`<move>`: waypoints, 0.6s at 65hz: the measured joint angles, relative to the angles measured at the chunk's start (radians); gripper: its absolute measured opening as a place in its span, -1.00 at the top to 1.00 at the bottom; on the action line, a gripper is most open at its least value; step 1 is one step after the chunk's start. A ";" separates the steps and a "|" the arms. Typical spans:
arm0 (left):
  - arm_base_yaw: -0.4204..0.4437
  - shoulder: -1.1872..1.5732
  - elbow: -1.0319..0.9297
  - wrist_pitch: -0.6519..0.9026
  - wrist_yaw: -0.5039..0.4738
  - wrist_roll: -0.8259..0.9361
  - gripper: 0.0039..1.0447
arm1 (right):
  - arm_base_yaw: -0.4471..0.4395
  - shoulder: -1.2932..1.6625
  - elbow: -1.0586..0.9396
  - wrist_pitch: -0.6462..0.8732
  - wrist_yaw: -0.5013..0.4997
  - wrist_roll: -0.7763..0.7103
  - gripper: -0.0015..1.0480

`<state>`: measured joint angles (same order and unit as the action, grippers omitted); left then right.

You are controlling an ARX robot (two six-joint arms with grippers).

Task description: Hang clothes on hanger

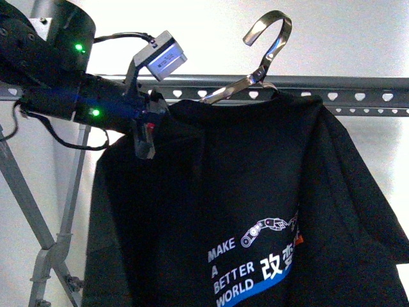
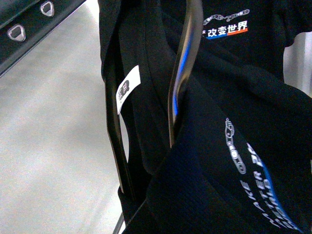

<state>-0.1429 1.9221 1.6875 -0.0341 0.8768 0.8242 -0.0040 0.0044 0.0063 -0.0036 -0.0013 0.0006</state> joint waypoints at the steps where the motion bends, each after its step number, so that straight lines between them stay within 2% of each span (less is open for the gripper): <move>1: -0.004 0.014 0.014 0.014 -0.008 -0.007 0.93 | 0.000 0.000 0.000 0.000 0.000 0.000 -0.85; 7: -0.026 0.066 0.064 0.088 -0.047 -0.033 0.93 | 0.000 0.000 0.000 0.000 0.000 0.000 -0.85; 16: -0.070 0.079 0.040 0.227 -0.048 -0.025 0.93 | 0.000 0.000 0.000 0.000 0.000 0.000 -0.85; 39: -0.106 0.080 -0.046 0.217 -0.056 0.043 0.93 | 0.000 0.000 0.000 0.000 0.000 0.000 -0.85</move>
<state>-0.2489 2.0022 1.6417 0.1829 0.8207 0.8669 -0.0040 0.0044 0.0063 -0.0036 -0.0013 0.0006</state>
